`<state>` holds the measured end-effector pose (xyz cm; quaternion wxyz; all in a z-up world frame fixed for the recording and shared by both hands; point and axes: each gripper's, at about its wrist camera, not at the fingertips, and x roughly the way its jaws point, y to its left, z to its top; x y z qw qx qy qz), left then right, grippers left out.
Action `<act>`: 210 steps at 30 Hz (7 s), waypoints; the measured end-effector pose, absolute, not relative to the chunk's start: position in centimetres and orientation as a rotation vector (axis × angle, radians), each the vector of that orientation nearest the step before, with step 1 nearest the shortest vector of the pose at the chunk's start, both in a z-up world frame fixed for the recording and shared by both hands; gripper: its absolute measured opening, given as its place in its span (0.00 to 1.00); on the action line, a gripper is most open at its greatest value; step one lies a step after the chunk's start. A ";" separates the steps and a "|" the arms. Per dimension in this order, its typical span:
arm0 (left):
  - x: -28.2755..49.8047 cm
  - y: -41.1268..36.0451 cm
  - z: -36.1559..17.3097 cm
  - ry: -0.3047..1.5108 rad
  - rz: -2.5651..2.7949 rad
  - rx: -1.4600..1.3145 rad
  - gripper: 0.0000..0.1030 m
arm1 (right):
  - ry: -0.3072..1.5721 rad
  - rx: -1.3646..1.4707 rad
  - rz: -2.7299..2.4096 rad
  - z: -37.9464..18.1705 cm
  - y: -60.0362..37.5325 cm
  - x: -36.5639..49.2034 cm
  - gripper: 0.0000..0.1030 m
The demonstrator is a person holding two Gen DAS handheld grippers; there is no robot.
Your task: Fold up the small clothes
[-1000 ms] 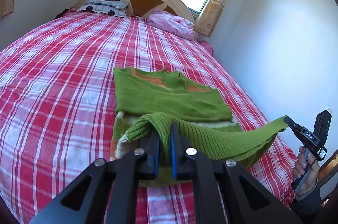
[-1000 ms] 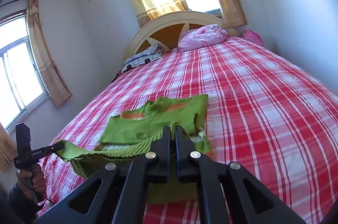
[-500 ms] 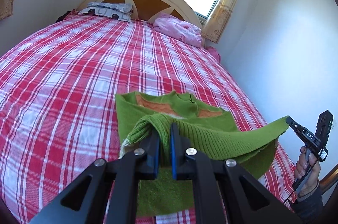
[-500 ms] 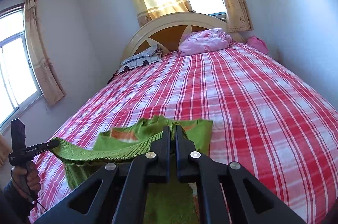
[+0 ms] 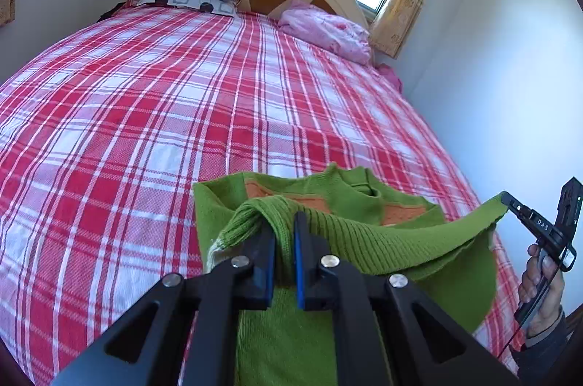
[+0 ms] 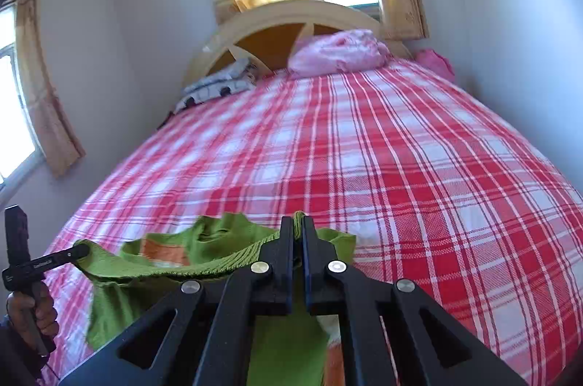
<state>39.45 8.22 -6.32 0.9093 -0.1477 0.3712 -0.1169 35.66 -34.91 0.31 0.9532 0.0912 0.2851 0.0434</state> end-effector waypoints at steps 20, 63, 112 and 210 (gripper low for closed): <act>38.6 8.4 -10.7 0.827 -0.085 -0.233 0.40 | 0.715 0.096 0.014 -5.6 -35.1 41.1 0.78; 32.0 8.5 -14.9 0.845 -0.003 -0.152 0.82 | 0.928 -0.149 0.350 -10.4 -8.5 43.8 0.60; 30.1 8.1 -15.6 0.891 0.020 -0.114 1.00 | 0.875 0.139 0.030 -11.5 -36.3 27.5 0.24; 44.6 12.4 -15.5 0.850 -0.444 -0.350 0.16 | 0.637 -0.715 0.466 -14.5 3.9 24.2 0.09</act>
